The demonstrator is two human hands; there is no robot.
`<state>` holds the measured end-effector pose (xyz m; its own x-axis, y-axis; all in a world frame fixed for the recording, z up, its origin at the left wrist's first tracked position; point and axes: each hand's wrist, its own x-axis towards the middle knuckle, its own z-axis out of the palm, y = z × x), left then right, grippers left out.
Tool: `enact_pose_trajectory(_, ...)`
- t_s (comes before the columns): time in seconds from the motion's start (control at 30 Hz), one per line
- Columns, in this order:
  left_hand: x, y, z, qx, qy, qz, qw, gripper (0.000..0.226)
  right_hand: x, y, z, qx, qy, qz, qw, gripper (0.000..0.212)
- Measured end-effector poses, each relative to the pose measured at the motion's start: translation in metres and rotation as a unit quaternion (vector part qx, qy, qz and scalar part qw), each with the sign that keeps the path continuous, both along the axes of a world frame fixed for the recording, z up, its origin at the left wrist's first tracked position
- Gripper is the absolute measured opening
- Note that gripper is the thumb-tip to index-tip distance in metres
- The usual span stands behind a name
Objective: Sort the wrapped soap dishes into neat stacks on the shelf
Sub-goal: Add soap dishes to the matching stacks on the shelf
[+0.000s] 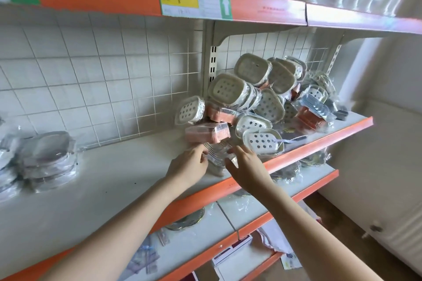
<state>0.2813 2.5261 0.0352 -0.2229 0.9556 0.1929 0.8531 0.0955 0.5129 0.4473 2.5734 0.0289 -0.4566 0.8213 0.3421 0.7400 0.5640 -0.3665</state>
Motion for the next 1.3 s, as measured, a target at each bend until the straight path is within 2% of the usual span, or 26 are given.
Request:
enact_pose_trajectory(0.13, -0.016, 0.02, -0.004, -0.007, -0.004, 0.009, 1.0, 0.024, -0.013, 0.01, -0.006, -0.028, -0.005, -0.017, 0.999, 0.031)
enact_pose_trajectory(0.27, -0.03, 0.04, -0.003, 0.026, 0.004, 0.003, 1.0, 0.027, -0.024, 0.031, 0.0, -0.032, -0.002, -0.052, 0.998, 0.035)
enact_pose_trajectory(0.43, -0.041, 0.059, -0.004, 0.06, 0.052, -0.027, 0.996, 0.044, -0.043, 0.05, 0.003, -0.024, 0.031, -0.084, 0.996, 0.048)
enact_pose_trajectory(0.57, -0.04, 0.073, -0.013, 0.089, 0.081, -0.062, 0.991, 0.056, -0.055, 0.059, 0.001, -0.02, 0.048, -0.103, 0.993, 0.032)
enact_pose_trajectory(0.67, -0.035, 0.081, -0.016, 0.104, 0.093, -0.06, 0.988, 0.061, -0.059, 0.07, -0.005, -0.044, 0.07, -0.082, 0.993, 0.034)
enact_pose_trajectory(0.83, -0.034, 0.09, -0.024, 0.118, 0.14, -0.047, 0.982, 0.066, -0.064, 0.084, -0.013, -0.107, 0.175, -0.091, 0.974, 0.035)
enact_pose_trajectory(1.0, -0.019, 0.089, -0.017, 0.069, 0.127, -0.005, 0.989, 0.07, -0.057, 0.091, -0.016, -0.126, 0.18, -0.032, 0.975, 0.062)
enact_pose_trajectory(1.13, -0.01, 0.087, -0.019, 0.053, 0.157, 0.034, 0.986, 0.068, -0.055, 0.096, -0.02, -0.111, 0.211, 0.0, 0.971, 0.056)
enact_pose_trajectory(1.23, -0.01, 0.085, -0.026, 0.074, 0.166, 0.053, 0.982, 0.059, -0.052, 0.09, -0.023, -0.078, 0.218, 0.028, 0.972, 0.05)
enact_pose_trajectory(1.3, -0.01, 0.082, -0.028, 0.086, 0.161, 0.052, 0.982, 0.061, -0.048, 0.083, -0.025, -0.071, 0.219, 0.046, 0.972, 0.051)
